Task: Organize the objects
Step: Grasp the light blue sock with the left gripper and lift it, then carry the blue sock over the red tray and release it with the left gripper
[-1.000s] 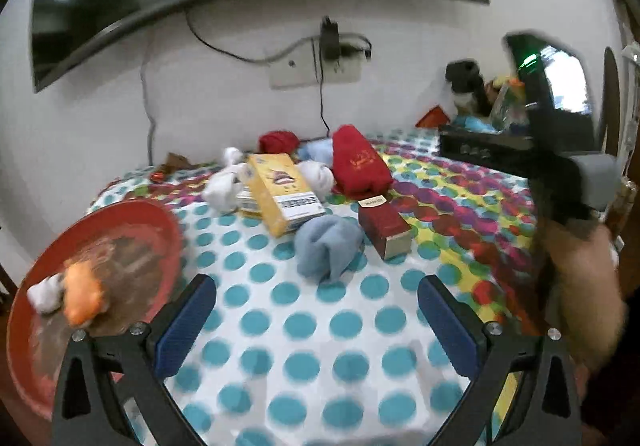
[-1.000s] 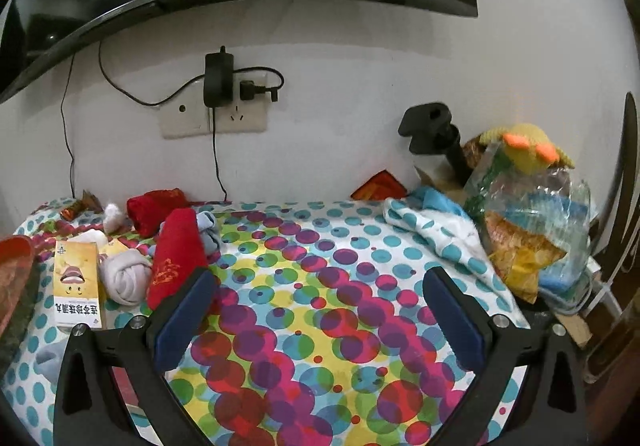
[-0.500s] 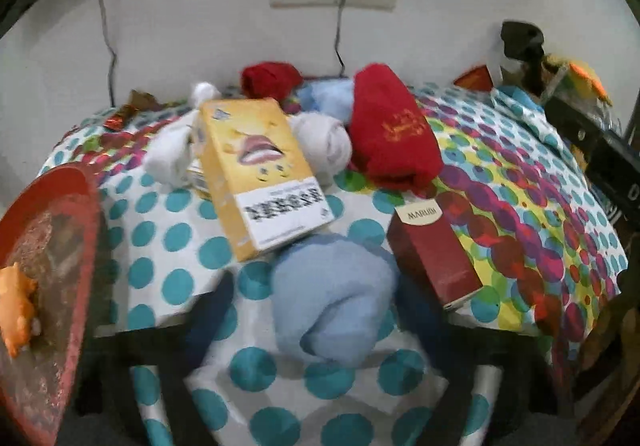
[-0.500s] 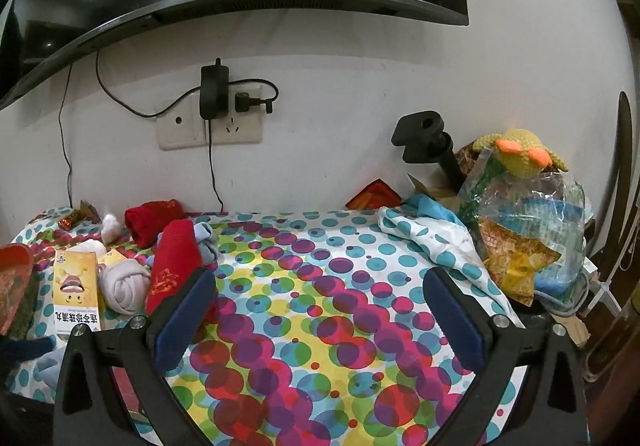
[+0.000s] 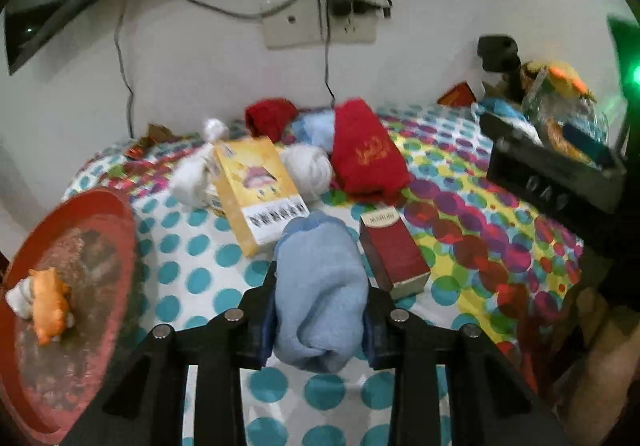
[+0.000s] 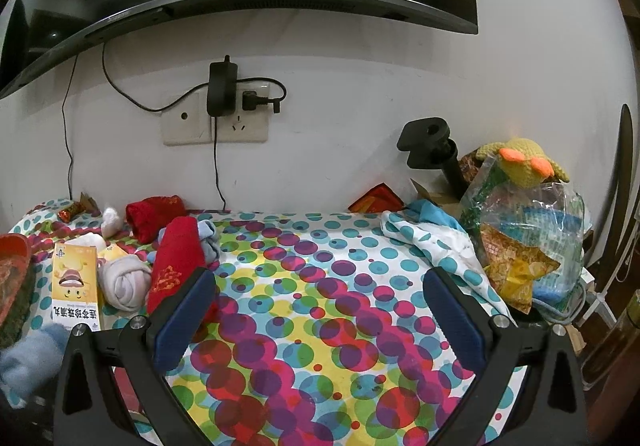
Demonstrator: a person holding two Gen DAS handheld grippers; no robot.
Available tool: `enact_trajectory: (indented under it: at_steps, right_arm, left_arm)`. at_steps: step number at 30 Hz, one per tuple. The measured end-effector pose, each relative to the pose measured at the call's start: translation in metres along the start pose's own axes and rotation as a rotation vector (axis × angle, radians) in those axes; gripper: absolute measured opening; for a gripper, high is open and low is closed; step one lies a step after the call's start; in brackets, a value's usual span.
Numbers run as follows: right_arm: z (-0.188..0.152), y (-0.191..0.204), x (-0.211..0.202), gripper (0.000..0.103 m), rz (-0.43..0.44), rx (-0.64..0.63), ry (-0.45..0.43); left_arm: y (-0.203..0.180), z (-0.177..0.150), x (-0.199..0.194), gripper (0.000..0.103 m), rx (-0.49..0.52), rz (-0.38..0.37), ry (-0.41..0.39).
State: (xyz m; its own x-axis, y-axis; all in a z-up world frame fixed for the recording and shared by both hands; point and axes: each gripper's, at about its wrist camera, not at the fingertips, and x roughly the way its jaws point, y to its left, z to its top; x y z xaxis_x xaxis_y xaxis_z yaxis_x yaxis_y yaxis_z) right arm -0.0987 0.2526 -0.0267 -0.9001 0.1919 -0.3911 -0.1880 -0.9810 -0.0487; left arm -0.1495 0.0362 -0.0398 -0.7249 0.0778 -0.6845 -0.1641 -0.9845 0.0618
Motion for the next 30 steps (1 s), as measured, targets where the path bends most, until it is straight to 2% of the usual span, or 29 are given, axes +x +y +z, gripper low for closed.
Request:
enact_trajectory:
  at_steps: [6,13,22,30]
  right_arm:
    - [0.000,0.000,0.000,0.103,0.003,-0.002,0.000]
    - [-0.001,0.001,-0.001,0.103,0.001,-0.003,0.000]
    - [-0.001,0.002,0.000,0.103,0.001,-0.005,0.001]
    - [-0.001,0.002,0.000,0.103,0.001,-0.006,0.002]
  left_arm:
    - [0.023,0.009,-0.031,0.033,0.014,0.054,-0.053]
    - [0.078,0.015,-0.056,0.033,-0.029,0.157,-0.091]
    - [0.141,0.017,-0.074,0.033,-0.119,0.272,-0.095]
    - [0.178,0.013,-0.082,0.033,-0.120,0.343,-0.084]
